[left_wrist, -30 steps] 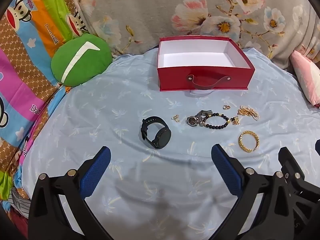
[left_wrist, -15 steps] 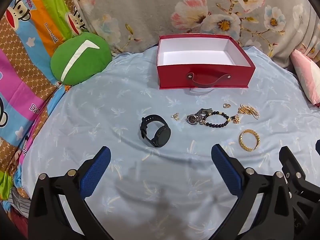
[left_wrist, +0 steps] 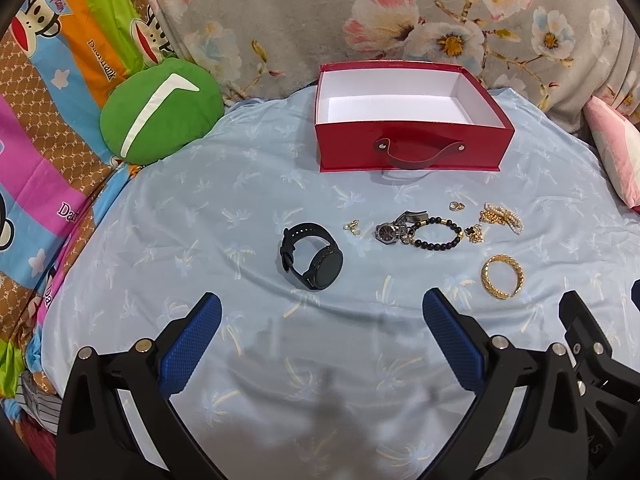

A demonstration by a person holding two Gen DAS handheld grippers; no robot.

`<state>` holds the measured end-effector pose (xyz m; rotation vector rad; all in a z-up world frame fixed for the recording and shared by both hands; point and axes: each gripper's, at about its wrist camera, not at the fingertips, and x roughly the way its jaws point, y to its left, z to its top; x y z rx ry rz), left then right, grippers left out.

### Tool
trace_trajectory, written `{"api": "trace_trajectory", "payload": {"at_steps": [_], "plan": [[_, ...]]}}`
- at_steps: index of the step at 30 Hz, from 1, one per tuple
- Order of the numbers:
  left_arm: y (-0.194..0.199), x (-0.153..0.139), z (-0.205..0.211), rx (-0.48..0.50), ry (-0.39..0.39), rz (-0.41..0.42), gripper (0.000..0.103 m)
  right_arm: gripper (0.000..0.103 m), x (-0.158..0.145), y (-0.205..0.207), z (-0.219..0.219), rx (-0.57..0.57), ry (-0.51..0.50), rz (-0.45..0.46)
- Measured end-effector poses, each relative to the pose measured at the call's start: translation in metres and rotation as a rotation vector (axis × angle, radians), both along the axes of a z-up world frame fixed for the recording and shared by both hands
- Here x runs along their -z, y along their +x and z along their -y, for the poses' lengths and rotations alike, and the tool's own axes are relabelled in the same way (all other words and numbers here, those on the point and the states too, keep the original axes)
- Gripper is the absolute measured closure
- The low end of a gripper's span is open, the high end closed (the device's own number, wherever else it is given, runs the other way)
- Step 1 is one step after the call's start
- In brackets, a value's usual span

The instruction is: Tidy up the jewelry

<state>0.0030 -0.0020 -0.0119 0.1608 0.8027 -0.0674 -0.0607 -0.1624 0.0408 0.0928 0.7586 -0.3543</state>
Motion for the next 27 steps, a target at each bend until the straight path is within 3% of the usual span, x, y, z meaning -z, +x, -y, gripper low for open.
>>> {"api": "trace_trajectory", "payload": {"at_steps": [4,27], "plan": [[0.002,-0.002,-0.001,-0.002,-0.001,-0.004,0.005,0.005,0.011,0.001,-0.002,0.003,0.005,-0.005],[0.003,0.002,0.000,-0.003,-0.003,-0.010,0.005,0.005,0.013,0.002,-0.002,0.002,0.007,-0.007]]}}
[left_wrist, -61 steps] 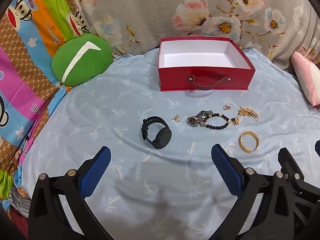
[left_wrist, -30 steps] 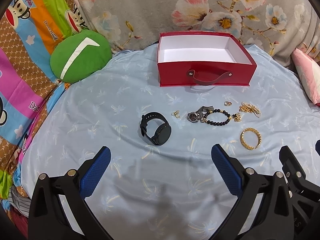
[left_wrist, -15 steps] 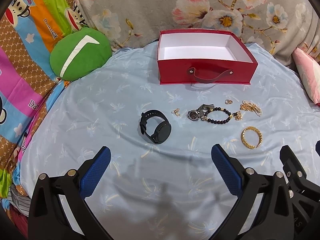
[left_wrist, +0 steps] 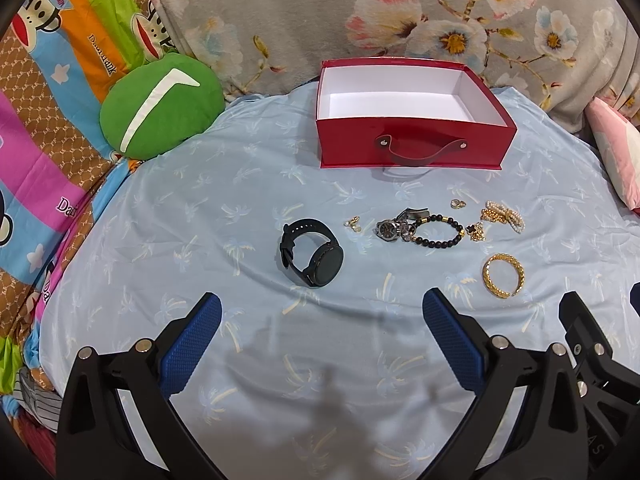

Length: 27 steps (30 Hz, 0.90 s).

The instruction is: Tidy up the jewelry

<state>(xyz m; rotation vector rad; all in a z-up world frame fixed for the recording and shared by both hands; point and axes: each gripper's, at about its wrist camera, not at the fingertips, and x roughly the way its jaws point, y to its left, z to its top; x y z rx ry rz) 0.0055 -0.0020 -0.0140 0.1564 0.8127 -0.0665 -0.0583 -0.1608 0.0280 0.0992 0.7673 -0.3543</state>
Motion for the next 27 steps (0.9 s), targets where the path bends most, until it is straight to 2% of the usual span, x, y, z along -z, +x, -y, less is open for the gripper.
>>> {"api": "trace_trajectory", "payload": {"at_steps": [27], "plan": [[0.0006,-0.0023,-0.0021,0.002,0.001,0.001,0.005,0.005,0.0017,0.0006,-0.0002,0.001,0.007,-0.002]]}}
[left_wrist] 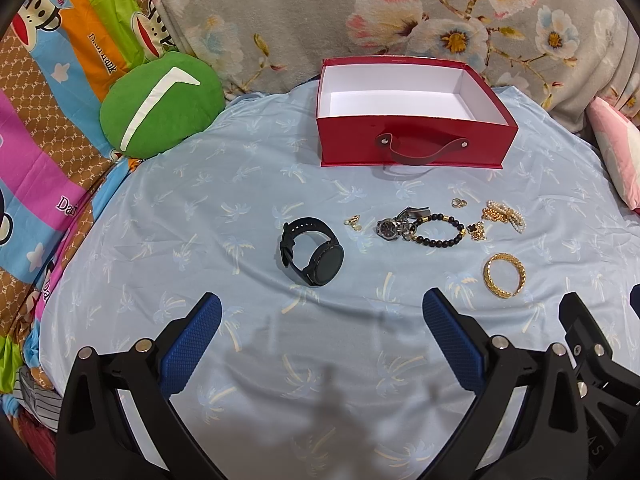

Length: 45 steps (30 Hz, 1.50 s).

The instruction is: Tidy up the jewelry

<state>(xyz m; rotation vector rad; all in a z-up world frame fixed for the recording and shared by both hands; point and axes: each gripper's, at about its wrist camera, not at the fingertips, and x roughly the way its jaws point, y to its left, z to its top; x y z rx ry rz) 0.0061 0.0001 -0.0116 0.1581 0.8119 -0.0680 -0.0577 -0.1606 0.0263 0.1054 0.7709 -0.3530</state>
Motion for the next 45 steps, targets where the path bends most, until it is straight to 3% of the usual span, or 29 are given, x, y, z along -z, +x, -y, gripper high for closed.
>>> {"api": "trace_trajectory", "payload": {"at_steps": [9,14,18,23,27,33,40,42,45], "plan": [[0.001,0.003,-0.001,0.000,-0.002,-0.009,0.005,0.005,0.002,0.001,0.000,-0.003,0.002,-0.004],[0.008,0.017,-0.006,0.006,-0.046,-0.073,0.005,0.005,0.021,0.005,0.003,-0.016,0.039,-0.028],[0.021,0.028,-0.026,-0.052,-0.082,-0.107,0.005,0.005,0.022,0.009,0.021,-0.012,0.082,-0.033],[0.044,0.042,-0.065,-0.197,-0.122,-0.144,0.005,0.005,0.030,0.020,0.046,-0.005,0.145,-0.029],[0.059,0.050,-0.081,-0.229,-0.191,-0.179,0.005,0.005,0.038,0.036,0.062,-0.002,0.169,-0.033],[0.082,0.053,-0.063,-0.135,-0.223,-0.186,0.005,0.005,0.049,0.063,0.078,-0.004,0.167,-0.059],[0.102,0.062,-0.011,0.050,-0.062,-0.185,0.005,0.006,0.060,0.087,0.088,-0.011,0.155,-0.089],[0.106,0.067,-0.003,0.073,-0.044,-0.188,0.009,0.009,0.063,0.094,0.092,-0.012,0.159,-0.096],[0.112,0.074,0.002,0.096,-0.055,-0.232,0.026,0.013,0.067,0.104,0.095,-0.015,0.157,-0.108]]}}
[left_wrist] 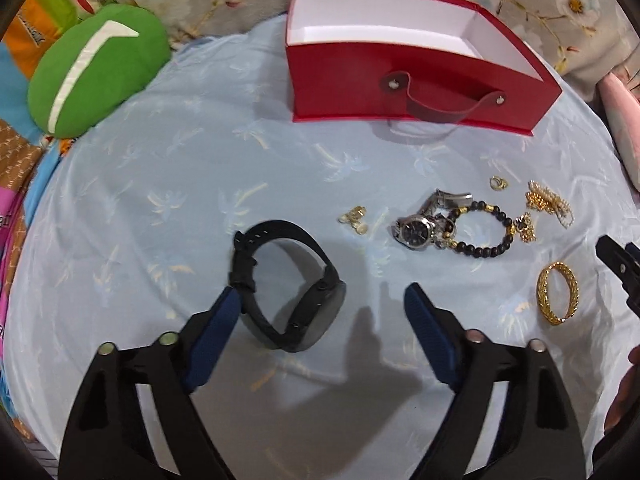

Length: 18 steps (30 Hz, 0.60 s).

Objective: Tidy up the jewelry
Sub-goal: 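Grasp the black smartwatch with the left tool while the right tool grasps the pearl necklace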

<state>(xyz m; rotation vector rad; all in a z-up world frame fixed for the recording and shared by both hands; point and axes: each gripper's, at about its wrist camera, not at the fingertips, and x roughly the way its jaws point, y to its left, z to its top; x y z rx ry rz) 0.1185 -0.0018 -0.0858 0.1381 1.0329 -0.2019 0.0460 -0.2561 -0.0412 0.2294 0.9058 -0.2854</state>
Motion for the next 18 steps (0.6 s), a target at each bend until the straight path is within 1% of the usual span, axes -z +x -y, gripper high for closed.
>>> {"api": "trace_trajectory", "payload": {"at_steps": [2,3,4,5,6,7,8,9,10,11,12,13,15,16,18], "plan": [[0.002,0.005,0.000,0.003,-0.006,-0.022,0.040,0.017,0.003,0.007,0.002,-0.007,0.008,-0.004],[0.002,0.007,0.000,0.004,-0.012,-0.031,0.043,0.020,0.004,0.010,0.003,-0.011,0.013,-0.003],[0.003,0.009,0.000,0.003,-0.016,-0.040,0.050,0.021,0.005,0.015,0.005,-0.013,0.017,-0.007],[0.004,0.010,-0.001,-0.001,-0.015,-0.043,0.055,0.025,0.007,0.019,0.006,-0.015,0.017,-0.009],[0.004,0.011,-0.003,-0.008,-0.017,-0.041,0.058,0.028,0.008,0.023,0.007,-0.019,0.015,-0.010],[0.004,0.011,-0.005,-0.015,-0.021,-0.040,0.064,0.028,0.009,0.028,0.008,-0.023,0.013,-0.010],[0.004,0.011,-0.007,-0.020,-0.028,-0.043,0.075,0.031,0.010,0.033,0.010,-0.028,0.013,-0.012],[0.005,0.012,-0.010,-0.026,-0.040,-0.050,0.078,0.035,0.012,0.038,0.011,-0.034,0.016,-0.015],[0.006,0.012,-0.013,-0.024,-0.066,-0.064,0.086,0.037,0.015,0.042,0.013,-0.038,0.022,-0.020],[0.007,0.012,-0.015,-0.023,-0.082,-0.072,0.089,0.041,0.018,0.047,0.015,-0.039,0.030,-0.028],[0.007,0.012,-0.016,-0.022,-0.093,-0.078,0.090,0.047,0.021,0.050,0.017,-0.039,0.038,-0.035],[0.007,0.012,-0.017,-0.020,-0.101,-0.083,0.091,0.049,0.024,0.054,0.020,-0.041,0.055,-0.043],[0.005,0.012,-0.019,-0.019,-0.113,-0.086,0.091,0.062,0.030,0.059,0.022,-0.043,0.073,-0.057],[0.005,0.012,-0.020,-0.017,-0.122,-0.088,0.091,0.065,0.033,0.061,0.023,-0.045,0.079,-0.064],[0.002,0.010,-0.022,-0.016,-0.144,-0.089,0.091,0.079,0.037,0.061,0.023,-0.052,0.086,-0.071]]}}
